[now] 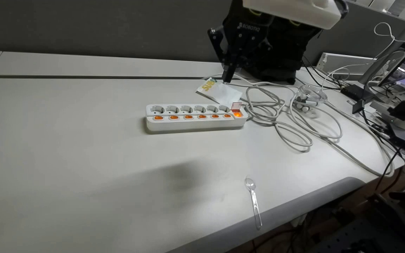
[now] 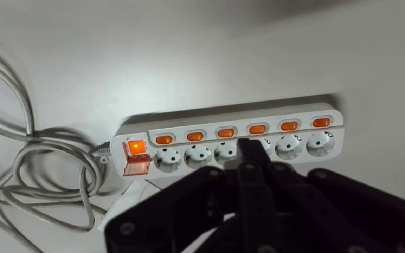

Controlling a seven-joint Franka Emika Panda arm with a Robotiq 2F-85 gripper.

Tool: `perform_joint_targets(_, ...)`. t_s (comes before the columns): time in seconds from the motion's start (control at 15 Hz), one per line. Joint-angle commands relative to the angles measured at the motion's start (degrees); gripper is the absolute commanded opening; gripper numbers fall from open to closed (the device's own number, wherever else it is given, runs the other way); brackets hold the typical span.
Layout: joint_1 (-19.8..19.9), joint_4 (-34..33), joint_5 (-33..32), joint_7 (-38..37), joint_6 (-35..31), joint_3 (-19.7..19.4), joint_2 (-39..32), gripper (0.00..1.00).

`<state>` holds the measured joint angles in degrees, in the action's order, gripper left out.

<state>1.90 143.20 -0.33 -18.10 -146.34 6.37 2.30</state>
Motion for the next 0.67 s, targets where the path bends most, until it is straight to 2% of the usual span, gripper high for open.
perform_joint_targets(0.0,-0.5,-4.9,2.4,2.2,0.6,-3.1,-7.0,0.00)
perform_joint_targets(0.6,-2.0,-12.9,0.9,2.9,-1.4,-6.2,-18.4,0.00)
